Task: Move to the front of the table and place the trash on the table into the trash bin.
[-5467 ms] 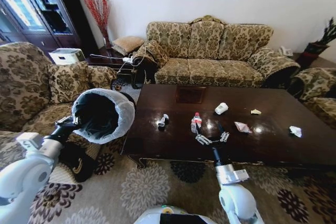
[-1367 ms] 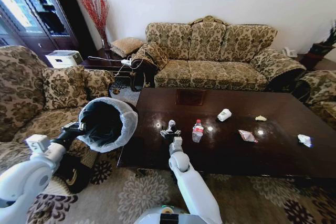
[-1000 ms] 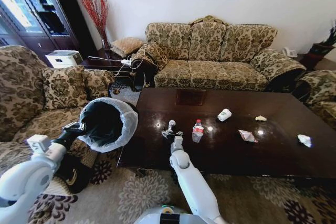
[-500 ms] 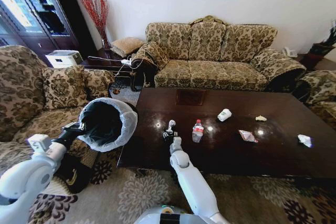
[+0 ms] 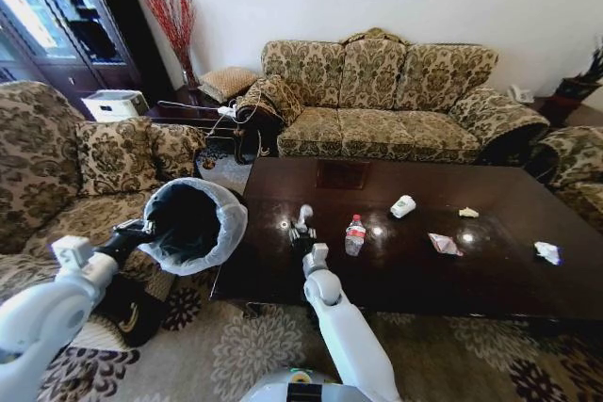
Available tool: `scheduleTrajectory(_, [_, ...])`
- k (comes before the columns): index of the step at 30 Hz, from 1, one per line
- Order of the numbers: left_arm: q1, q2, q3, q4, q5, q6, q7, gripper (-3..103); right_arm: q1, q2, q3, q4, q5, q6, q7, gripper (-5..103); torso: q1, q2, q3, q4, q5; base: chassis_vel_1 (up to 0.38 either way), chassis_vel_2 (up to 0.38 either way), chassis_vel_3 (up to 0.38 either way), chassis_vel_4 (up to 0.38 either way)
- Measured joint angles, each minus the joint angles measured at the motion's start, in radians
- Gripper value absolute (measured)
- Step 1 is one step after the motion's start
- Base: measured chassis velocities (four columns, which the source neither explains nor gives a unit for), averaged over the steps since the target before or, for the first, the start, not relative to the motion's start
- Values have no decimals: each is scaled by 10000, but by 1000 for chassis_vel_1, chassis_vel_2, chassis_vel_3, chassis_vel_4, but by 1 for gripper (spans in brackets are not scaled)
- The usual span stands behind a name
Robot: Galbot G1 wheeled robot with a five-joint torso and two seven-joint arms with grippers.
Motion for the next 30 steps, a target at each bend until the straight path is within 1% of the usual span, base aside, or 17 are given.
scheduleTrajectory(1, [0,0,0,0,0,0,0,0,0,0,0,0,0,0,0,48,0,0,0,0,0,0,0,0,0])
scheduleTrajectory(4, [-220,2159,-28,395,-2258,679,-840,0,-207,-476,409,1734,-526,597,-731,48,2,0,1,-8,-3,0,0,0,0])
scheduleTrajectory(5, [-220,2159,-28,395,-2258,679,-840,0,-207,-476,409,1734,-526,597,-731,48,2,0,1,-8,-3,0,0,0,0])
scheduleTrajectory(7, [-551,3692,244,734,-3419,956,-1336,0,-233,-1058,610,2815,-470,1037,-1620,48,3,-1,2,-12,1,0,0,0,0])
scheduleTrajectory(8, [-659,4221,384,801,-3747,995,-1489,0,-198,-1270,615,3111,-305,1204,-1992,48,3,-1,3,-12,4,0,0,0,0])
scheduleTrajectory(9, [-659,4221,384,801,-3747,995,-1489,0,-198,-1270,615,3111,-305,1204,-1992,48,3,-1,3,-12,4,0,0,0,0])
scheduleTrajectory(11, [-749,5164,573,924,-4194,987,-1753,0,-39,-1725,455,3616,206,1376,-2698,48,3,-1,2,-11,3,0,0,0,0])
scheduleTrajectory(12, [-749,5449,619,934,-4295,981,-1828,0,61,-1873,248,3752,484,1386,-2941,48,3,-1,2,-8,4,0,0,0,0])
scheduleTrajectory(13, [-749,5449,619,934,-4295,981,-1828,0,61,-1873,248,3752,484,1386,-2941,48,3,-1,2,-8,4,0,0,0,0])
scheduleTrajectory(15, [-726,6012,662,900,-4444,952,-1870,0,309,-2214,-401,3856,846,1371,-3248,48,3,-1,3,-4,-4,0,0,0,0])
scheduleTrajectory(17, [-729,6175,662,871,-4490,936,-1877,0,410,-2285,-697,3854,828,1348,-3283,48,3,-1,2,-3,-5,0,0,0,0])
scheduleTrajectory(20, [-829,6510,661,732,-4687,907,-1903,0,662,-2295,-1898,3774,883,1170,-3202,48,2,-1,2,-5,-3,0,0,0,0])
scheduleTrajectory(26, [-863,6522,662,477,-4743,880,-1947,0,921,-1967,-2916,3437,693,873,-2821,48,2,-1,1,-4,-1,0,0,0,0])
scheduleTrajectory(27, [-863,6464,661,434,-4743,870,-1963,0,974,-1888,-3066,3338,615,796,-2664,50,2,-1,1,-3,-2,0,0,0,0])
scheduleTrajectory(28, [-863,6388,661,396,-4741,860,-1974,0,1002,-1839,-3180,3276,552,736,-2574,55,2,-1,1,-3,-2,0,0,0,0])
scheduleTrajectory(29, [-863,6388,661,396,-4741,860,-1974,0,1002,-1839,-3180,3276,552,736,-2574,55,2,-1,1,-3,-2,0,0,0,0])
scheduleTrajectory(30, [-863,6360,661,388,-4740,858,-1974,0,1005,-1836,-3212,3265,535,713,-2554,61,2,-1,1,-2,-2,0,0,0,0])
